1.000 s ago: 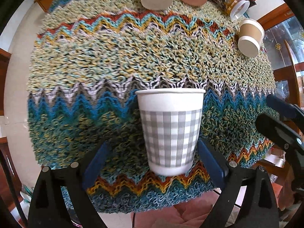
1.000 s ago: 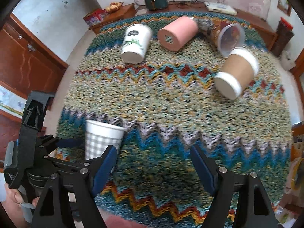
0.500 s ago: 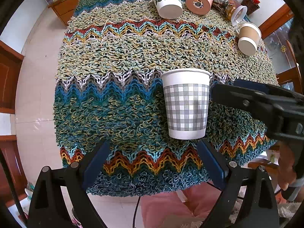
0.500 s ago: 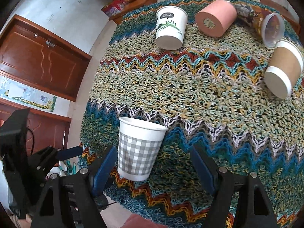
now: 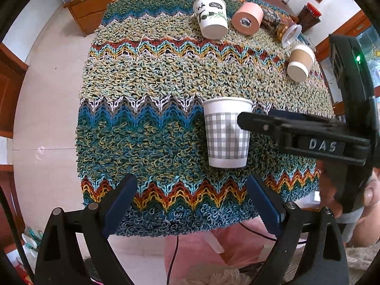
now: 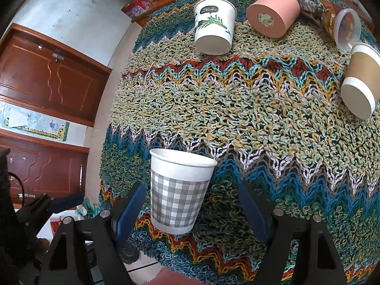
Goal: Flip cup upright
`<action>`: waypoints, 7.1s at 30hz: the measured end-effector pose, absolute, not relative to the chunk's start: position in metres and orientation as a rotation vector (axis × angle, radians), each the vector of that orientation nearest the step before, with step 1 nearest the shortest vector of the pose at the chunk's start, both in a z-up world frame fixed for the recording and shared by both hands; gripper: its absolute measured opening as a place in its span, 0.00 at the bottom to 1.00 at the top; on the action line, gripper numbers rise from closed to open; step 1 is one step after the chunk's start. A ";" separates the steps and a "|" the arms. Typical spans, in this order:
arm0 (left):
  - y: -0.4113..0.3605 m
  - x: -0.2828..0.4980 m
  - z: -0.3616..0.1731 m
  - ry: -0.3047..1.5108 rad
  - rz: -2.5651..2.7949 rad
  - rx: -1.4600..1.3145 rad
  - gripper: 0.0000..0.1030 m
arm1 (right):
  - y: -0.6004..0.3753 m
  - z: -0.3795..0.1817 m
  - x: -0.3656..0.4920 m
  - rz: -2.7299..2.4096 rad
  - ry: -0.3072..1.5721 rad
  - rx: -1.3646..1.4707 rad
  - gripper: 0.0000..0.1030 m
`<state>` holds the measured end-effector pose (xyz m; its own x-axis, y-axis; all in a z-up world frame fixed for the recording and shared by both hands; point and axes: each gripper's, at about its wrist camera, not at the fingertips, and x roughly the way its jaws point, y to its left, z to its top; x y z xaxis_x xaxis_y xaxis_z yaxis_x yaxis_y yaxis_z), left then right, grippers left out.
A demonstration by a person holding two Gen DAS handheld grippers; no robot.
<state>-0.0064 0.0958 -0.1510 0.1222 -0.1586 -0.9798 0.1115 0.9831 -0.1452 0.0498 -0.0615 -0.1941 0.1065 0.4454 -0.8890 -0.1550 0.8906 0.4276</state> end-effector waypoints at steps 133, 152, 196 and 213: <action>0.065 -0.037 -0.081 1.225 -0.241 0.016 0.92 | -0.067 -0.156 -0.067 0.139 0.875 -0.133 0.77; 0.046 -0.033 -0.031 1.201 -0.157 0.000 0.92 | -0.102 -0.065 -0.044 0.084 1.049 -0.142 0.77; 0.013 -0.050 0.005 1.071 -0.057 0.010 0.92 | -0.146 0.009 -0.049 0.033 0.885 -0.048 0.77; 0.014 -0.056 0.011 1.061 -0.029 -0.016 0.92 | -0.149 0.017 -0.054 0.029 0.866 -0.040 0.77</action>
<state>-0.0559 0.0137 0.0105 0.4874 -0.0314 -0.8726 0.0156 0.9995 -0.0273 -0.0544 -0.1492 0.0167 0.6474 0.0095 -0.7621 -0.0423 0.9988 -0.0235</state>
